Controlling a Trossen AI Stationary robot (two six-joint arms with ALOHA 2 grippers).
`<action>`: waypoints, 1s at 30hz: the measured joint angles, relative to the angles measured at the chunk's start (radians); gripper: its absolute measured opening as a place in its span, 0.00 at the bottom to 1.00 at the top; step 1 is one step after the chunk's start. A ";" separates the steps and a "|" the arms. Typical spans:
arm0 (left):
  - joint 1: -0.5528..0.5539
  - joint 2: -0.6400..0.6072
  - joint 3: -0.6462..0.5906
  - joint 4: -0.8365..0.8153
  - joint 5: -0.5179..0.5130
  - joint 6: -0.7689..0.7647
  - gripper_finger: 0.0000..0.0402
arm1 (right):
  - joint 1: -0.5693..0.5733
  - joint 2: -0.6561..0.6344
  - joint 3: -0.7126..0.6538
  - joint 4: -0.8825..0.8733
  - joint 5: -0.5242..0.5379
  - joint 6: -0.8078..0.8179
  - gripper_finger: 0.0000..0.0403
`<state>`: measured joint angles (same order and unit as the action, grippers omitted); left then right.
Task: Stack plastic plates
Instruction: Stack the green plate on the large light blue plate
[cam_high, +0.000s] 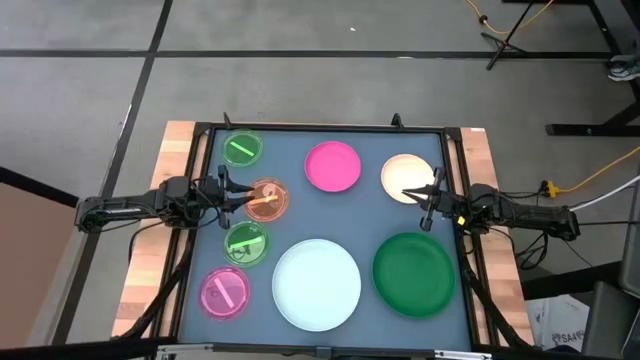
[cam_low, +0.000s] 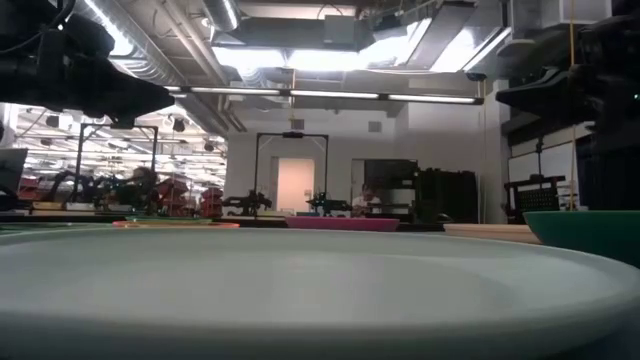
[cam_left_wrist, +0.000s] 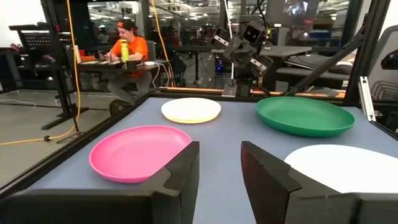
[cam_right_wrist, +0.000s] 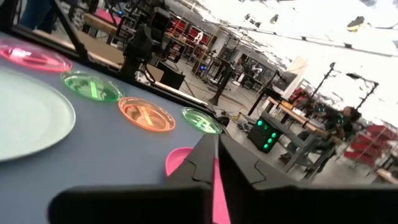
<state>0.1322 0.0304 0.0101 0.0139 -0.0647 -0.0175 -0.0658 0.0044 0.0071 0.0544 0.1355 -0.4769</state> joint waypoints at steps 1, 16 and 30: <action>0.000 0.000 0.000 0.000 0.000 0.000 0.28 | 0.000 0.000 0.000 0.001 0.010 0.014 0.10; 0.000 0.000 0.000 0.000 0.000 -0.001 0.28 | 0.000 0.000 0.000 0.006 -0.013 0.109 0.57; 0.000 0.000 0.000 0.000 0.000 -0.002 0.28 | 0.000 0.030 0.131 -0.002 -0.023 0.186 0.61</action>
<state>0.1323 0.0305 0.0101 0.0143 -0.0650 -0.0196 -0.0658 0.0339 0.1382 0.0524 0.1123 -0.2906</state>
